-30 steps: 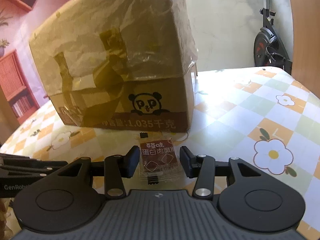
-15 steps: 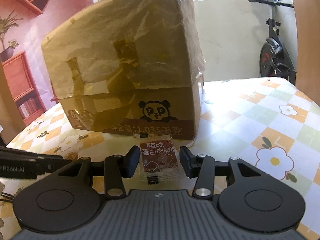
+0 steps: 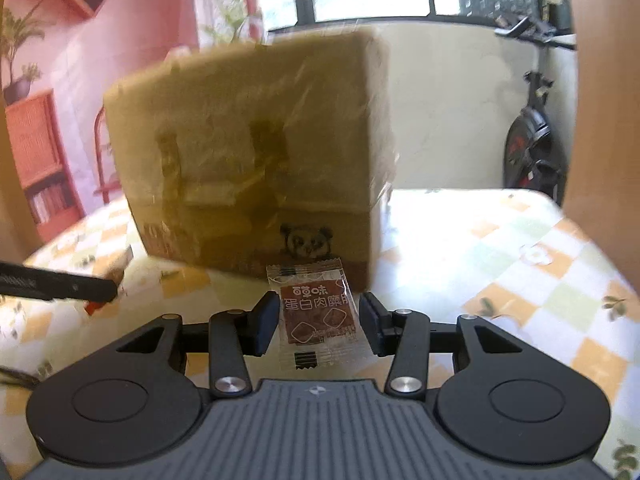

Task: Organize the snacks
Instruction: 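Close the left tool on the sausage stick while the right tool grasps the brown packet, then carry both snacks over the box and open both tools to drop them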

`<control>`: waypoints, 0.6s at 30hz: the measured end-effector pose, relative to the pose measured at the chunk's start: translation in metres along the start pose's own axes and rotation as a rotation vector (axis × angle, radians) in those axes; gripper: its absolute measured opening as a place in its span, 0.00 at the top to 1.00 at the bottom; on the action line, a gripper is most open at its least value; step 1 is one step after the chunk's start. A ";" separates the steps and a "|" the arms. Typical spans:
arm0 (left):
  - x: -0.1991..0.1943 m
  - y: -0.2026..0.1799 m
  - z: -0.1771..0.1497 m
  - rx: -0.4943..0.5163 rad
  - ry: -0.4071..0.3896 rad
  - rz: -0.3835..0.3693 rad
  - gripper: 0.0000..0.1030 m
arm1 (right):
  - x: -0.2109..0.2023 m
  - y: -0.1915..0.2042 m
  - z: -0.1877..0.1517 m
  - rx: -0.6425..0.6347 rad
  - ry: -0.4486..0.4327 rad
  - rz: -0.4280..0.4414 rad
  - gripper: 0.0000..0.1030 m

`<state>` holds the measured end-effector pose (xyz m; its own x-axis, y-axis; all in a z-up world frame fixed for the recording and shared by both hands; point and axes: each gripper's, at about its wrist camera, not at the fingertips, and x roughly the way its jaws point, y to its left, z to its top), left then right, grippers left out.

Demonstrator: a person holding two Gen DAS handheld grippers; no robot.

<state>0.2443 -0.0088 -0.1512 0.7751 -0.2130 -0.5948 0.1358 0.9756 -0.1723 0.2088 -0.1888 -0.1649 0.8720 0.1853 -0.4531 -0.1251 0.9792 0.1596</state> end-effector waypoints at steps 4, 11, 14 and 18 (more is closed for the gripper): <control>-0.012 0.002 0.020 0.041 -0.047 -0.008 0.70 | -0.028 0.003 0.020 0.010 -0.076 -0.016 0.55; -0.030 0.007 0.070 0.065 -0.147 -0.014 0.70 | -0.051 0.019 0.075 -0.048 -0.222 -0.002 0.55; -0.035 0.008 0.092 0.085 -0.189 -0.024 0.70 | -0.053 0.026 0.098 -0.064 -0.266 0.020 0.55; -0.041 0.011 0.122 0.104 -0.238 -0.037 0.69 | -0.048 0.034 0.125 -0.069 -0.292 0.049 0.55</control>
<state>0.2892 0.0168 -0.0327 0.8899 -0.2424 -0.3863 0.2202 0.9701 -0.1017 0.2221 -0.1751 -0.0282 0.9620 0.2108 -0.1735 -0.1937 0.9748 0.1103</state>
